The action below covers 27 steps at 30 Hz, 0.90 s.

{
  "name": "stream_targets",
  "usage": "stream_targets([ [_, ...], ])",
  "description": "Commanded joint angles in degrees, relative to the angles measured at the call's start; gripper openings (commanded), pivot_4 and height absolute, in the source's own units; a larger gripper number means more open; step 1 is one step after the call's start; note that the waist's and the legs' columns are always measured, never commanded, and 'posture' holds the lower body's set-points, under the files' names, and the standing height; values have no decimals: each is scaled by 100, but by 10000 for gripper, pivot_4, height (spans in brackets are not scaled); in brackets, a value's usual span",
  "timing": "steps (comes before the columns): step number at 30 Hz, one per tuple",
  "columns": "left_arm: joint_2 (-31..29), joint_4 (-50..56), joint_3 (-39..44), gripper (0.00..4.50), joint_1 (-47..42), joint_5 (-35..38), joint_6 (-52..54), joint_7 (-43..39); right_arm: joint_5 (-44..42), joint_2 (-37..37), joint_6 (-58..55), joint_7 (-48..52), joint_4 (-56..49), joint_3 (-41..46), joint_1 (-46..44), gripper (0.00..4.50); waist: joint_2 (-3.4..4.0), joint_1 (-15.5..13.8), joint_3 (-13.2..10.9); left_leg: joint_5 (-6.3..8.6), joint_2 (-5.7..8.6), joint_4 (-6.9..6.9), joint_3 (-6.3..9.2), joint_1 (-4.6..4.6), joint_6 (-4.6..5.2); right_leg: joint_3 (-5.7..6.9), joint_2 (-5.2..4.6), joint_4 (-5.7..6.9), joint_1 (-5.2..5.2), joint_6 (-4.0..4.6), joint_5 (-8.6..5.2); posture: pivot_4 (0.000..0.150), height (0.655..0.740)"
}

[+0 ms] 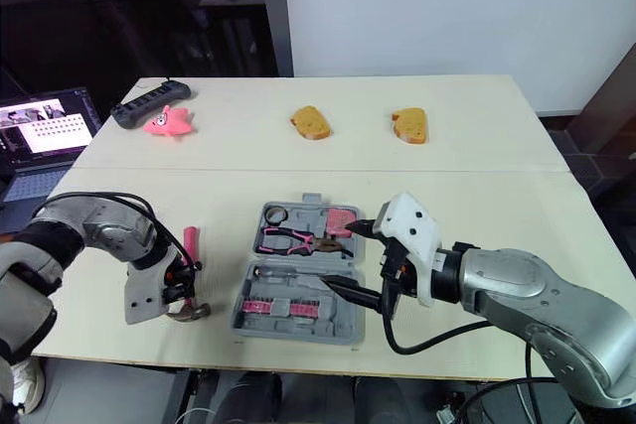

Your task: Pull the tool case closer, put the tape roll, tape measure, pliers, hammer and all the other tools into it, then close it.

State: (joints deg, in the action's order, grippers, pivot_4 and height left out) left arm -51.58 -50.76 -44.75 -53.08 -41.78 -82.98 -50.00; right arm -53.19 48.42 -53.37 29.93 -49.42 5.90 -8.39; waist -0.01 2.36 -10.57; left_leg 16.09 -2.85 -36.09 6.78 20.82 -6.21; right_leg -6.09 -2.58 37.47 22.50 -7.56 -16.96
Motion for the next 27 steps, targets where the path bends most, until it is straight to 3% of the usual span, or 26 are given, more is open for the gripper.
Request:
stream_targets([
  [1, -336, -40, 66, 131, -345, 1088, -83, -152, -30, -38, 120, -14, -128, -30, -78, 45000, -30, 7, -12, 0, 0, -6, 2, 20, 0, 2, -1, 0, 14, 0, 1, 1500, 7400],
  [4, -792, 304, -122, 131, -351, 2614, 419, -900, -15, -73, 146, -25, -88, -109, -134, 45000, -61, 47, -30, -1, 0, -12, 4, 65, -1, 2, -2, 4, 59, 1, 3, 1500, 7400],
  [7, -1380, 1230, -44, 131, 40, 4310, 1602, -2107, -16, -74, 166, -1, -64, -155, -151, 45000, -58, 78, -32, 0, 0, 4, 4, 64, 1, 3, -2, 14, 70, 2, 2, 1500, 7400],
  [10, -1982, 2545, 548, 131, 657, 5661, 3720, -2866, 2, -53, 192, 48, -42, -184, -133, 45000, -59, 144, -38, 2, -3, 8, 4, 65, 3, 5, -1, 25, 74, 5, -2, 1500, 7400],
  [12, -2343, 3513, 993, 131, 1108, 6366, 5446, -2814, 17, -33, 220, 87, -22, -192, -115, 45000, -74, 156, -51, 2, -4, 1, 4, 65, 3, 6, 0, 34, 74, 5, -3, 1500, 7400],
  [16, -2783, 5262, 1930, 131, 1740, 7935, 9866, -1320, 32, -15, 266, 144, -3, -217, -97, 45000, -101, 132, -69, 1, -5, -11, 5, 59, 2, 6, -1, 54, 70, 5, -4, 1500, 7400],
  [20, -2499, 5612, 2917, 131, 1872, 9114, 13495, 454, 42, 8, 304, 255, 48, -225, -111, 45000, -104, 157, -71, 1, -5, -11, 5, 59, 3, 7, 2, 53, 72, 4, -5, 1500, 7400],
  [24, -1683, 5921, 3993, 131, 2129, 9802, 15192, 1815, 43, 37, 317, 345, 52, -196, -87, 45000, -106, 163, -73, 2, -4, -8, 5, 57, 4, 5, 4, 53, 79, 5, -6, 1500, 7400],
  [27, -625, 5972, 4788, 131, 2319, 9735, 15678, 3109, 75, 39, 312, 376, 74, -227, -91, 45000, -110, 120, -75, 1, -2, -13, 8, 63, 3, 7, 2, 53, 81, 7, -5, 1500, 7400],
])
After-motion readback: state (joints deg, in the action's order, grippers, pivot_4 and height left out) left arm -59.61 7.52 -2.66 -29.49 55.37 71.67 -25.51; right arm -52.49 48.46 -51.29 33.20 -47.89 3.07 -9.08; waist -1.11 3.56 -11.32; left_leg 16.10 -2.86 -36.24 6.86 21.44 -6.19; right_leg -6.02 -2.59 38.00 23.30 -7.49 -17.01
